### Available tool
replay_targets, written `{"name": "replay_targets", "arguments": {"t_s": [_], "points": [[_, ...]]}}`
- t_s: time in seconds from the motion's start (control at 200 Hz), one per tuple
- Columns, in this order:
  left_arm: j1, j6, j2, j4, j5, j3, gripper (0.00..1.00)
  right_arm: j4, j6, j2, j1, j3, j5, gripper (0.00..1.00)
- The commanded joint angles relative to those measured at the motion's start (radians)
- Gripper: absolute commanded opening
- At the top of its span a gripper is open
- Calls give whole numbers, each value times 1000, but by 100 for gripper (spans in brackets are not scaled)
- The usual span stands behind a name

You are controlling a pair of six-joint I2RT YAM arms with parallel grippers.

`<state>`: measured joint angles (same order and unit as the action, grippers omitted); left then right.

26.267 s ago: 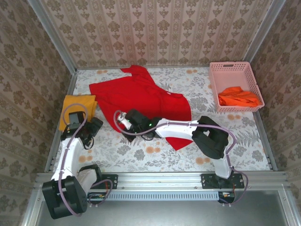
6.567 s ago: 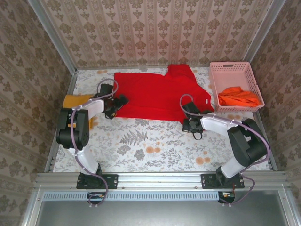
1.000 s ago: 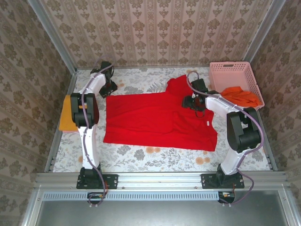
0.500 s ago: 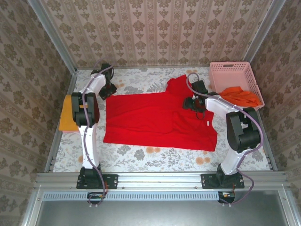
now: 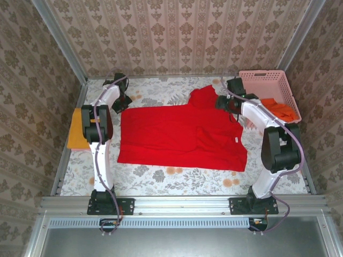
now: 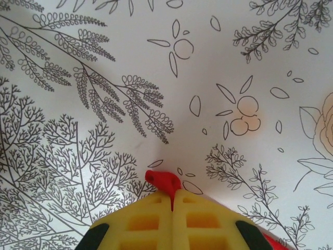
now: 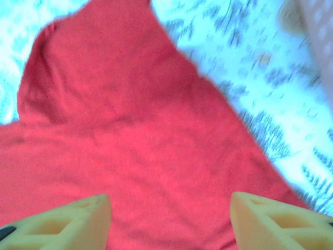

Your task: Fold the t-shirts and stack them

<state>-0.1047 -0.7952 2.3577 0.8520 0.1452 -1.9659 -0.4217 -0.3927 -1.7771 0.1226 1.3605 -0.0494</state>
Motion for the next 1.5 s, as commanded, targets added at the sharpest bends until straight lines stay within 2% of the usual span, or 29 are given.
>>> {"name": "replay_targets", "arguments": {"t_s": [0.0,0.105,0.155,0.195,0.435,0.785,1.07,1.135,1.19,1.265,1.495], "points": [[6,-2,13,-29,-42,48,0,-38,23,-132,-32,152,-41,60],[6,-1,6,-39,-53,60,0,-95,66,-274,-27,324,-27,53],[7,-1,2,-45,-56,67,0,-135,101,-334,-18,403,-35,40],[6,0,-1,-50,-59,75,0,-173,121,-379,-10,464,-59,35],[7,-6,-19,-85,-73,123,0,-322,153,-619,-1,757,-92,41],[7,-16,-13,-110,-113,122,0,-574,78,-871,-3,1170,-84,40],[8,-18,-23,-117,-129,120,0,-596,21,-918,4,1183,-58,36],[7,-16,-23,-116,-131,115,0,-594,19,-917,5,1179,-59,28],[7,-16,-24,-117,-132,110,0,-591,18,-913,5,1178,-60,14],[8,-15,-25,-117,-131,110,0,-582,20,-903,6,1178,-62,0],[13,-20,-88,-186,-148,169,0,-566,30,-812,9,1161,-83,0]]}}
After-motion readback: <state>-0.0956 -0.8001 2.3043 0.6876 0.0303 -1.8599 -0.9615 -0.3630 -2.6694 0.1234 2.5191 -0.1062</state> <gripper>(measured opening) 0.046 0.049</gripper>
